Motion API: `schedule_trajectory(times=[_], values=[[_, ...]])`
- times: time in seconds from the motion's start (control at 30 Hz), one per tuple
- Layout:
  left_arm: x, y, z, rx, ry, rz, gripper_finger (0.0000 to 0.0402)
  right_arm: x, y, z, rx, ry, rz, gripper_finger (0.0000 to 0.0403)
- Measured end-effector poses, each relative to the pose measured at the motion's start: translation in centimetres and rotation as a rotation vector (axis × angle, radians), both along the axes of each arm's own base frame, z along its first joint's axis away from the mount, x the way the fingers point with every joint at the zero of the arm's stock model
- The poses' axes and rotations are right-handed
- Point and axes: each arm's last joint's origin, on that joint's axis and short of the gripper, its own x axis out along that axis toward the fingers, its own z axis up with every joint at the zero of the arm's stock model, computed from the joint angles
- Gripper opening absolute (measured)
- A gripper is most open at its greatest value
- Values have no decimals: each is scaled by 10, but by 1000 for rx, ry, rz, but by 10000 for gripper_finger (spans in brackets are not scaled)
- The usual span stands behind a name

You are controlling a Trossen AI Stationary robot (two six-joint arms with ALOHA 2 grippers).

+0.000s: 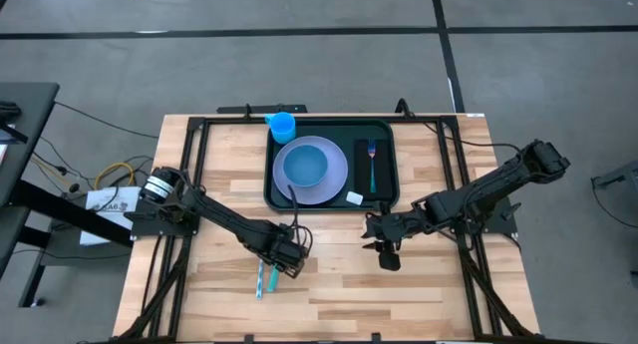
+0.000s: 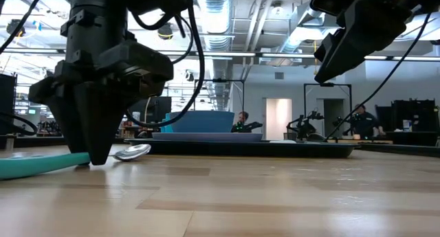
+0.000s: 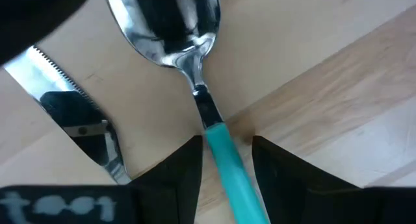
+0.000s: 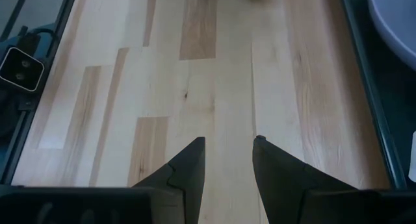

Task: Set up tray
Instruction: Put the blue spoon on the black napkin to the left of the blue fork on the black tray

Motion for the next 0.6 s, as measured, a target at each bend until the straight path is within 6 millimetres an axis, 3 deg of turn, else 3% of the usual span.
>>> schedule_trajectory(times=[0.23, 0.5, 0.6], values=[[0, 1, -1, 0, -7, -14, 120, 0, -1, 0, -19, -7, -13, 118], [2, 8, -1, -27, 3, -76, 25, 9, 3, -16, -45, 25, -3, 118], [3, 9, 0, -33, -9, -92, 22, 15, 5, -28, -63, 52, 5, 118]])
